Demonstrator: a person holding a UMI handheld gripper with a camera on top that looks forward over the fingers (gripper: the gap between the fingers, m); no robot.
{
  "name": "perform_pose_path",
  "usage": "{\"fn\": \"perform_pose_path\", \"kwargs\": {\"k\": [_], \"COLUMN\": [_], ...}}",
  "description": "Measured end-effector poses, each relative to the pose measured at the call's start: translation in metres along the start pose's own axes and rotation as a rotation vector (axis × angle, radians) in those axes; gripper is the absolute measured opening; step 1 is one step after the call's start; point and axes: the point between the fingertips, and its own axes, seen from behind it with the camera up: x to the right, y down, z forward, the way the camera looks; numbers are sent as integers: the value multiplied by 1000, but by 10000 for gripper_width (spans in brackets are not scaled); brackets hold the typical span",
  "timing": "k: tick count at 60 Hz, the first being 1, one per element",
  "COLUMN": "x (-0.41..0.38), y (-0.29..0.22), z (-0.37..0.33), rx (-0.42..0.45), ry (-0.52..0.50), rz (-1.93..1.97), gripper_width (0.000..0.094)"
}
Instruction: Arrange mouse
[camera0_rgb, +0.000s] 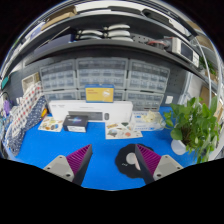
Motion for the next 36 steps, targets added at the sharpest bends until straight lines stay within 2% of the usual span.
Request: {"fn": "perform_pose_path", "kwargs": {"k": [17, 36], "x": [-100, -155], "y": [35, 63], "z": [-74, -103], "rx": [27, 24], "ry": [-38, -69], "rz": [35, 12], "gripper_width": [856, 857]}}
